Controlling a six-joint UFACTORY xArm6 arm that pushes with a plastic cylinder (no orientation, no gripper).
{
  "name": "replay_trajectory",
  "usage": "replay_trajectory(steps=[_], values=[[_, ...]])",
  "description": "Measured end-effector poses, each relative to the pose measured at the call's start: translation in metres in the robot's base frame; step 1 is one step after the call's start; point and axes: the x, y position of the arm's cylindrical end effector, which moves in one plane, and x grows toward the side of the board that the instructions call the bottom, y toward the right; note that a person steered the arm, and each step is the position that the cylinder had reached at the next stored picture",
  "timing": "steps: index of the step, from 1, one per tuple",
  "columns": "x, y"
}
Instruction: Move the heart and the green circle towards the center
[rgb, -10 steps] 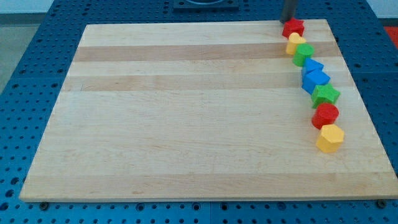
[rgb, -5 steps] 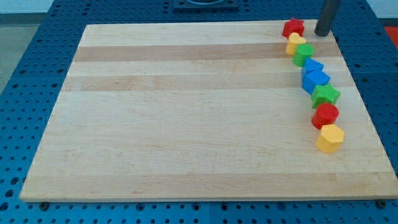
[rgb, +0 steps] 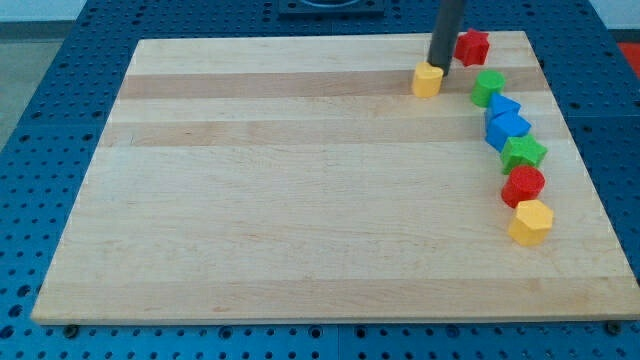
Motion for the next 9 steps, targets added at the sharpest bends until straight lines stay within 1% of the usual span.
replay_trajectory(steps=[1,3,4,5,6,8,9], values=[[0.0,0.003],[0.0,0.061],[0.007,0.092],[0.032,0.102],[0.043,0.096],[0.045,0.049],[0.056,0.021]])
